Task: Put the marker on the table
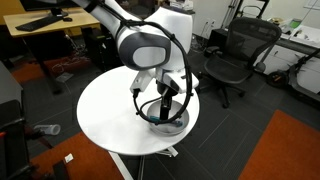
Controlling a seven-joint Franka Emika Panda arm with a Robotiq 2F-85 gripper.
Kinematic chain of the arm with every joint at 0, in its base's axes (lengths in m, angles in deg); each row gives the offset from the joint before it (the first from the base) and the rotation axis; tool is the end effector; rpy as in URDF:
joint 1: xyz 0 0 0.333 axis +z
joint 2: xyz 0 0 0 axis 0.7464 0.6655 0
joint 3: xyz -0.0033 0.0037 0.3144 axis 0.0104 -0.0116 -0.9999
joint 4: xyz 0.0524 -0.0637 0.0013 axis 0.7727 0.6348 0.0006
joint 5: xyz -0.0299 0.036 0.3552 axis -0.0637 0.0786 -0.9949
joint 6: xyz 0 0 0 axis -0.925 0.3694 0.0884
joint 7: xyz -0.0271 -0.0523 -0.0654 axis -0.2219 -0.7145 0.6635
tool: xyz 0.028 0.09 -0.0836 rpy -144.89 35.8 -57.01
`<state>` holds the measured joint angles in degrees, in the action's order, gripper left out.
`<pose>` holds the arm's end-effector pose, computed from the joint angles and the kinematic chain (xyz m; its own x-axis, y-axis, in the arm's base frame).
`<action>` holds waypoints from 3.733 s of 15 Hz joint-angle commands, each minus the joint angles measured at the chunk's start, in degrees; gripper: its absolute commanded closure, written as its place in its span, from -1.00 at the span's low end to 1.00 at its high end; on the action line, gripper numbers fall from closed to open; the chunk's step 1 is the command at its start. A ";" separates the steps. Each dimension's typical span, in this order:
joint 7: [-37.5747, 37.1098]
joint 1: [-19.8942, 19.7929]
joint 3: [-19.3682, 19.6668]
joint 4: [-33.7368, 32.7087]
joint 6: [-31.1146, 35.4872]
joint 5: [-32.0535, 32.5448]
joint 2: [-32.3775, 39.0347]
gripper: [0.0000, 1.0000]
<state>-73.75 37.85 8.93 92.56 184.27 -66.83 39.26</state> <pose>0.6069 -0.2267 0.2092 0.6197 -0.7826 0.0591 -0.7847 -0.6191 0.0311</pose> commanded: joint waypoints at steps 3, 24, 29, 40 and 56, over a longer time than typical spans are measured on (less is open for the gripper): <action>2.37 -0.81 -0.10 -6.70 -1.06 -1.82 5.22 -1.00; 2.86 -1.97 -0.25 -15.38 -3.46 -1.80 13.55 0.64; 4.43 -1.61 -0.34 -12.97 -2.33 -1.38 11.17 0.91; 14.22 1.55 -0.17 6.14 3.22 1.62 -10.10 0.91; 12.78 7.12 -3.07 40.12 10.38 10.23 -35.09 0.91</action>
<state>-60.06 44.93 7.04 127.86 191.63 -57.01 6.93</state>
